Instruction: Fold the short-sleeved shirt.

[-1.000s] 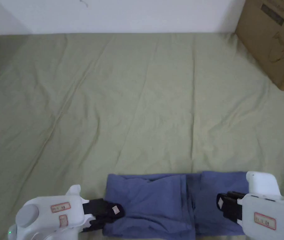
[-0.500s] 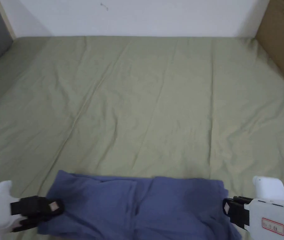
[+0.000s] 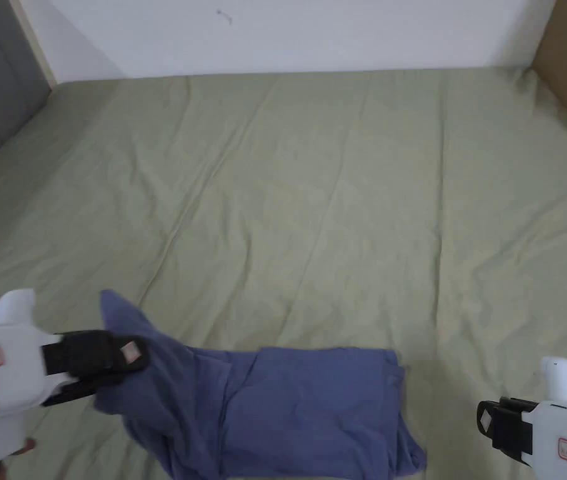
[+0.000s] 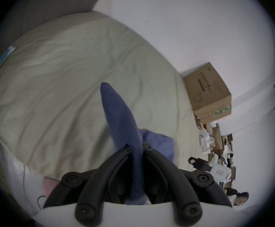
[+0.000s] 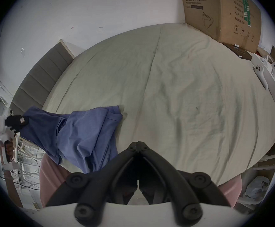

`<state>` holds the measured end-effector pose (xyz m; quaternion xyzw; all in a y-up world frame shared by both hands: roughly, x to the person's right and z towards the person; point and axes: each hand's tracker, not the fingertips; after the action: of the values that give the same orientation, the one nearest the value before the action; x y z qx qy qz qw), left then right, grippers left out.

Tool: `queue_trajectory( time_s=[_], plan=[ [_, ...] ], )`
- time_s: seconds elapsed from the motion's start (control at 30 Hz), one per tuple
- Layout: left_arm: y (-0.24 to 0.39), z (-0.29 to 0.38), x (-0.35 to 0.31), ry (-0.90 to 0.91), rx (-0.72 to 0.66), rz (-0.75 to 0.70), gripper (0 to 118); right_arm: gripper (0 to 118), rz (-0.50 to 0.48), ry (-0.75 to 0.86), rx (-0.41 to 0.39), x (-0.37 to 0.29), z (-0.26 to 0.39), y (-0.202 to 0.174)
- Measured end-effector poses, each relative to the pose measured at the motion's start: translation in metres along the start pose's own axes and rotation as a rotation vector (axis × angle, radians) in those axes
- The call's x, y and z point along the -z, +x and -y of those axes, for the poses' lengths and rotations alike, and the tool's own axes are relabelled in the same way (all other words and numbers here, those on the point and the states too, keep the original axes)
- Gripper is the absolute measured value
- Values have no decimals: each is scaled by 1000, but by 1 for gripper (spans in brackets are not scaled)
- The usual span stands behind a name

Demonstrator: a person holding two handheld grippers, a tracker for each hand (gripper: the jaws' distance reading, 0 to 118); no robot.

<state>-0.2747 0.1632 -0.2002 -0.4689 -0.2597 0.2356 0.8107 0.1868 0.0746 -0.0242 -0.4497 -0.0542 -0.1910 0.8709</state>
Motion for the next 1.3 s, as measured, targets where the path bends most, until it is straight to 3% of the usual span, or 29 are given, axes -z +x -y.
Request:
queue_trajectory(
  time_s=[0.13, 0.27, 0.3, 0.37, 0.4, 0.43, 0.53, 0.63, 0.67, 0.77, 0.8, 0.93, 1.3],
  plan=[
    [78, 16, 54, -101, 256, 22, 8, 0, 8, 1, 26, -2, 4, 15],
    [126, 53, 129, -281, 330, 80, 15, 0, 23, 1, 58, -6, 11, 29],
    [136, 64, 142, -320, 382, 89, 36, 0, 29, 1, 68, -7, 12, 33],
    [150, 89, 172, -415, 498, 109, 92, 0, 35, -5, 101, -9, 16, 41],
    [150, 98, 187, -452, 518, 86, 111, 0, 35, -5, 113, -10, 18, 45],
    [149, 102, 191, -469, 501, 37, 109, 0, 38, -8, 120, -11, 19, 49],
    [132, 86, 186, -423, 348, 80, 98, 0, 58, -9, 133, -16, 24, 59],
    [107, 56, 155, -308, 229, 119, 80, 0, 67, -14, 145, -17, 27, 66],
    [109, 48, 134, -257, 231, 89, 80, 0, 71, -16, 148, -16, 27, 67],
    [81, 39, 120, -207, 290, -161, 13, 0, 72, -16, 157, -13, 28, 68],
    [74, 40, 124, -219, 285, -202, 5, 0, 68, -15, 160, -12, 28, 68],
    [49, 58, 145, -333, 174, -102, 4, 0, 50, -16, 152, -10, 24, 57],
    [136, 125, 230, -488, 397, 3, 3, 0, 52, -13, 117, -18, 22, 45]
  ],
)
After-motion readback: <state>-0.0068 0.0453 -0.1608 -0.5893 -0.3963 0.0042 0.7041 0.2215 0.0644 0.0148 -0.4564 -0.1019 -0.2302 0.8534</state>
